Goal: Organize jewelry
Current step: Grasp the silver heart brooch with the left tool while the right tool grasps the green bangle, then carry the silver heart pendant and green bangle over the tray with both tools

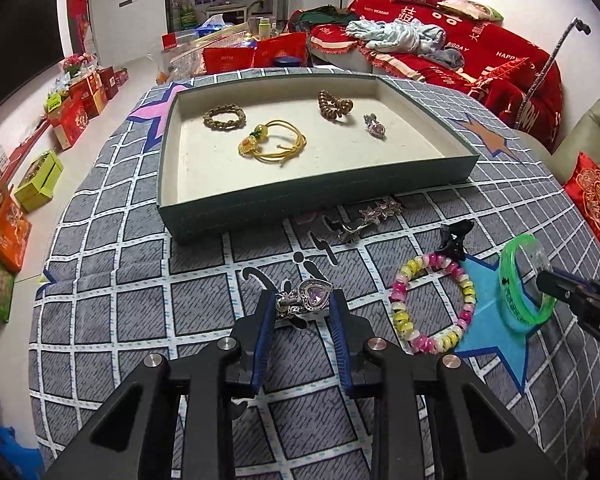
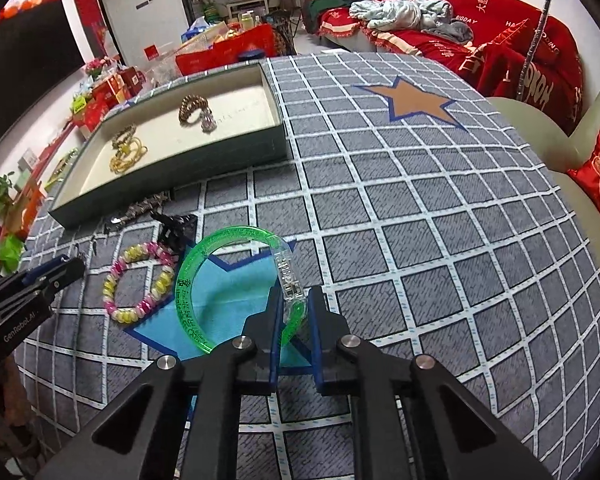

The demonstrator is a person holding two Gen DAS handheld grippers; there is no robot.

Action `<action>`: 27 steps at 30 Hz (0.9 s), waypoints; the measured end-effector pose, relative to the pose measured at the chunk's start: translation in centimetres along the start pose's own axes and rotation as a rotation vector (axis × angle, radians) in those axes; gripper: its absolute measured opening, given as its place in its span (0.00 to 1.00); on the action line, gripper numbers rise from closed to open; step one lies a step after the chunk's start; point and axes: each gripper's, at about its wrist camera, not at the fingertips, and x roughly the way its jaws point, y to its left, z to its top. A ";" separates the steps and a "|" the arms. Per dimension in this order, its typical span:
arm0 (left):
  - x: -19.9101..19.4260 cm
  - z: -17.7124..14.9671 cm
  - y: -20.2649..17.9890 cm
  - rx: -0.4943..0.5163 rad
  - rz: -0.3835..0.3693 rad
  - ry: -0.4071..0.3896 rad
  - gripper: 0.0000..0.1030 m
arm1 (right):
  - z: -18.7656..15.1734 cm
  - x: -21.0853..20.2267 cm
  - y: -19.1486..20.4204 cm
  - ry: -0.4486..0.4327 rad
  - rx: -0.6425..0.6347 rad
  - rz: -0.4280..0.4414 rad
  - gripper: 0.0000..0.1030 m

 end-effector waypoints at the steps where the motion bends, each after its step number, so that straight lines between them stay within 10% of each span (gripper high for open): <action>1: -0.3 0.0 0.1 -0.001 -0.007 -0.003 0.43 | 0.1 -0.2 0.0 -0.003 0.002 0.006 0.13; 27: -1.1 9.8 3.7 0.033 -0.009 -0.125 0.43 | 12.6 1.9 5.6 -0.040 -0.055 0.090 0.13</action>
